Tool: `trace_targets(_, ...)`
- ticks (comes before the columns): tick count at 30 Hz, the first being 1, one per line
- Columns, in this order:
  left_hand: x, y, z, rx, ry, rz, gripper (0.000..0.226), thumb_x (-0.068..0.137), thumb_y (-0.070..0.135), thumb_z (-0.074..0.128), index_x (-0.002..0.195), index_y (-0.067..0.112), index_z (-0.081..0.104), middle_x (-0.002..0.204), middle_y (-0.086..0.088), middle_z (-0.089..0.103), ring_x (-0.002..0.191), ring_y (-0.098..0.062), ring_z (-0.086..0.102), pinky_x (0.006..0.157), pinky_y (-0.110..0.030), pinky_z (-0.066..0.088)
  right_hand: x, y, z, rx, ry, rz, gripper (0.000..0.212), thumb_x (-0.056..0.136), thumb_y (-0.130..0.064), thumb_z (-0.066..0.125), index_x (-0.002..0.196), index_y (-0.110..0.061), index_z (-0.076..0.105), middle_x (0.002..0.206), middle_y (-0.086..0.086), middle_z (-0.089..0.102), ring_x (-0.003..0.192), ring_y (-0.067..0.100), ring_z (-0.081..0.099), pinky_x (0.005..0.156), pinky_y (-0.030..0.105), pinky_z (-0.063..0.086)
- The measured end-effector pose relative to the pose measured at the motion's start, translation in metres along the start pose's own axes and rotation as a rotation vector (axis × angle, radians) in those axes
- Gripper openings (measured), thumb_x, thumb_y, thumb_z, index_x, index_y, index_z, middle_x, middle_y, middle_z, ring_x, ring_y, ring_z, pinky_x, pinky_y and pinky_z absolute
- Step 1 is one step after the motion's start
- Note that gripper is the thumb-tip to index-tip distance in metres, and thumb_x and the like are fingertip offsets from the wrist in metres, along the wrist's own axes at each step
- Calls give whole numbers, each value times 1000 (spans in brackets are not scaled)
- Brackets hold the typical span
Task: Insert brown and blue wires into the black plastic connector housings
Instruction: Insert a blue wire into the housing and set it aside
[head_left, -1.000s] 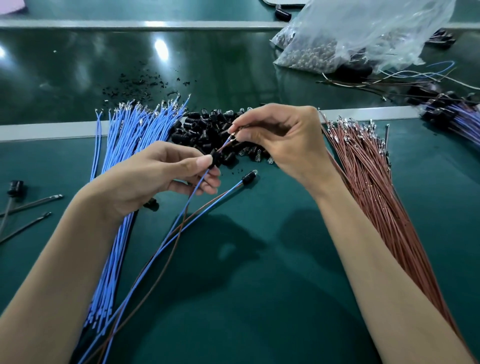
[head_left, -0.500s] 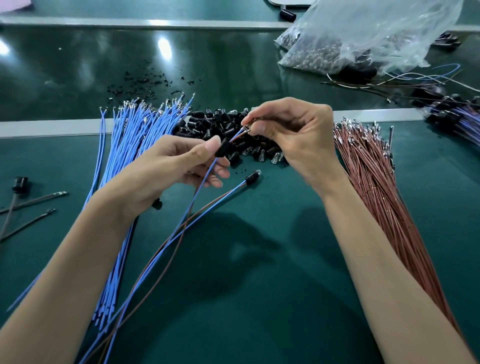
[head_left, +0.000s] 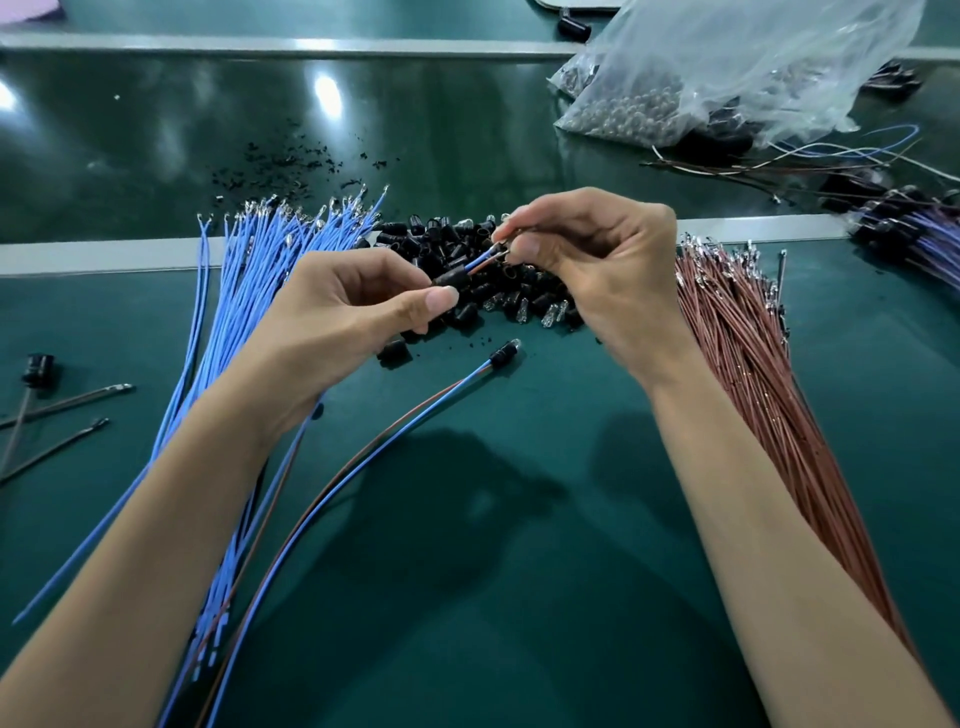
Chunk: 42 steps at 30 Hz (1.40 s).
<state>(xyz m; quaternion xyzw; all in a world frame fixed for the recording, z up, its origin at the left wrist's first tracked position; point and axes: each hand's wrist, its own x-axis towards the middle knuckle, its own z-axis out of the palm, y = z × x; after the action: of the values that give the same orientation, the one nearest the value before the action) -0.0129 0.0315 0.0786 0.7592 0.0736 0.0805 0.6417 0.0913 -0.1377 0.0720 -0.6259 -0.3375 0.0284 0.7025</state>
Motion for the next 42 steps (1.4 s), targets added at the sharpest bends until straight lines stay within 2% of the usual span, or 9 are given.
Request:
trace_targets(17, 0, -4, 7, -31, 34, 24, 20, 67, 33, 72, 70, 14, 68, 57, 5, 64, 48, -7, 52, 49, -14, 41, -4, 6, 10, 8, -38, -1, 33, 77, 15, 67, 95, -12, 66, 78, -8, 72, 75, 8, 69, 74, 19, 54)
trace_targets(21, -2, -2, 11, -42, 62, 24, 19, 67, 35, 70, 71, 17, 69, 55, 6, 64, 47, -3, 45, 47, -13, 34, -5, 7, 13, 46, -34, -1, 33, 76, 16, 66, 96, -10, 65, 78, -5, 72, 73, 9, 69, 73, 19, 53)
trace_targets(27, -3, 0, 10, 26, 91, 30, 21, 64, 39, 72, 68, 18, 70, 57, 5, 66, 63, -20, 49, 64, -36, 35, -7, 11, 17, 51, -42, 24, 32, 77, 18, 65, 99, -5, 65, 77, -4, 72, 70, 9, 69, 71, 20, 55)
trace_targets(29, -2, -3, 10, 33, 90, 26, 22, 63, 40, 71, 68, 19, 70, 55, 5, 65, 58, -15, 48, 55, -28, 35, -7, 12, 19, 50, -58, 40, 31, 76, 18, 66, 100, -3, 65, 77, -2, 71, 72, 10, 69, 72, 21, 55)
trace_targets(32, 0, -3, 6, 50, 57, 9, 26, 61, 41, 72, 67, 17, 69, 53, 6, 64, 47, -3, 43, 45, -13, 31, -6, 10, 14, 27, -134, 68, 29, 76, 15, 68, 102, 0, 65, 83, 5, 71, 77, 9, 69, 76, 20, 53)
trace_targets(36, 0, -3, 0, 108, -32, -13, 37, 57, 51, 73, 63, 15, 68, 54, 2, 63, 53, -10, 40, 47, -16, 29, -6, 4, 3, -26, -405, 162, 35, 79, 8, 70, 109, -8, 63, 95, 10, 70, 87, 13, 67, 81, 23, 52)
trace_targets(38, 0, -4, 1, 117, -68, -34, 39, 59, 50, 71, 64, 12, 68, 56, 0, 62, 62, -18, 42, 58, -27, 32, -7, 2, 5, -80, -447, 202, 35, 74, 1, 77, 104, -15, 68, 89, 5, 71, 78, 11, 66, 70, 22, 51)
trace_targets(40, 0, -6, 1, 109, -109, -62, 38, 66, 46, 69, 66, 8, 67, 57, -1, 61, 67, -20, 43, 68, -34, 32, -6, 4, 10, -210, -403, 148, 25, 70, -5, 82, 92, -12, 73, 78, 9, 72, 64, 19, 59, 58, 32, 46)
trace_targets(42, 0, -7, -1, 88, -165, -89, 33, 71, 42, 65, 68, 10, 68, 57, 0, 57, 66, -17, 44, 68, -28, 36, -5, 5, 13, -241, -387, 134, 18, 70, -7, 82, 86, -9, 73, 70, 8, 71, 56, 16, 52, 52, 31, 40)
